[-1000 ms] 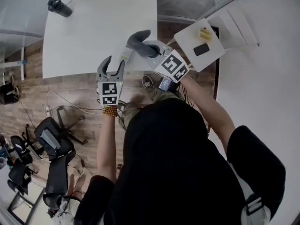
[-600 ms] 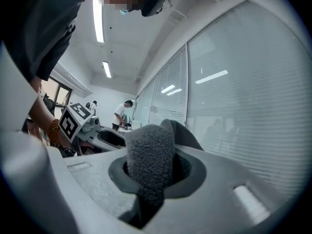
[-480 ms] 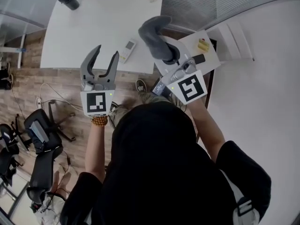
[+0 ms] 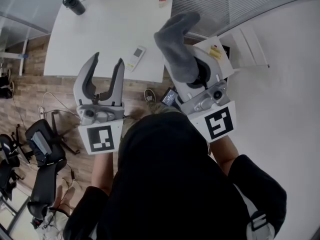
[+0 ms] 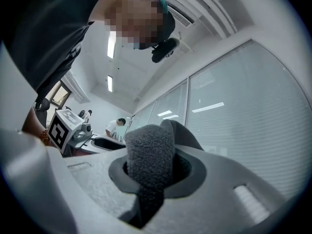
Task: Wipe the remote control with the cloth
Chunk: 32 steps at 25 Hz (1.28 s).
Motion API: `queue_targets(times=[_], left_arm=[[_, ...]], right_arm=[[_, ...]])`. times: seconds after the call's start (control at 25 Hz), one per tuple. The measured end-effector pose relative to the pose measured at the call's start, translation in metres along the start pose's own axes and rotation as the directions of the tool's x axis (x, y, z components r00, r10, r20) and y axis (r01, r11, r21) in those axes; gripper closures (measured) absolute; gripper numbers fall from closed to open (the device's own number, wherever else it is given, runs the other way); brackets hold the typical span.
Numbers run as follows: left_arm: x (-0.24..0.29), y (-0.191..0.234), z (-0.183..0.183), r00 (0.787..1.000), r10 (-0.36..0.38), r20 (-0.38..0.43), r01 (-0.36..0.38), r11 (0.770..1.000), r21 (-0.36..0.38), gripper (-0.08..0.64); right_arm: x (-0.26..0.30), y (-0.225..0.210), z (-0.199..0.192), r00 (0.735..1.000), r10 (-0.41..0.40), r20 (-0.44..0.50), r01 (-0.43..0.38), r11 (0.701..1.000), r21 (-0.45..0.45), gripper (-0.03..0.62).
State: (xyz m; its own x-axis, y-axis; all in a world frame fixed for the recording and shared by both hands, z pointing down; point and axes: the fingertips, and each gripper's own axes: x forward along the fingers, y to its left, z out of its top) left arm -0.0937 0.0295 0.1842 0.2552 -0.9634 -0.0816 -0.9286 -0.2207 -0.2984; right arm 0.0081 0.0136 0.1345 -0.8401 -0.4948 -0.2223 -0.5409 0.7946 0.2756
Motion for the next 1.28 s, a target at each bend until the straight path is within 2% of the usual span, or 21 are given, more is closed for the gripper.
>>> queue_targets(times=[0.04, 0.12, 0.28, 0.64, 1.04, 1.28], left_arm=[[-0.002, 0.002, 0.008, 1.000, 0.016, 0.026, -0.016, 1.000, 0.012, 0.394], [-0.006, 0.003, 0.019, 0.997, 0.036, 0.071, -0.038, 0.999, 0.031, 0.493], [-0.008, 0.001, 0.030, 0.994, 0.044, 0.097, -0.047, 0.999, 0.022, 0.535], [0.001, 0.000, 0.022, 0.997, 0.033, 0.063, -0.034, 0.999, 0.019, 0.541], [0.001, -0.003, 0.013, 0.999, 0.022, 0.037, -0.022, 1.000, 0.013, 0.541], [0.005, 0.001, 0.002, 0.999, 0.033, -0.014, -0.033, 0.999, 0.015, 0.540]], right_arm=[[-0.001, -0.001, 0.006, 1.000, -0.003, 0.011, 0.003, 1.000, -0.010, 0.538], [-0.003, -0.002, 0.016, 1.000, -0.008, 0.028, 0.008, 1.000, -0.029, 0.538], [-0.008, -0.007, 0.022, 0.999, -0.020, 0.047, 0.021, 0.999, -0.028, 0.538], [-0.005, -0.013, -0.014, 0.999, -0.034, -0.035, 0.034, 0.999, 0.003, 0.541], [-0.010, -0.015, -0.027, 0.997, -0.045, -0.068, 0.046, 0.999, 0.011, 0.541], [-0.011, -0.016, -0.039, 0.995, -0.023, -0.094, 0.027, 0.999, 0.037, 0.541]])
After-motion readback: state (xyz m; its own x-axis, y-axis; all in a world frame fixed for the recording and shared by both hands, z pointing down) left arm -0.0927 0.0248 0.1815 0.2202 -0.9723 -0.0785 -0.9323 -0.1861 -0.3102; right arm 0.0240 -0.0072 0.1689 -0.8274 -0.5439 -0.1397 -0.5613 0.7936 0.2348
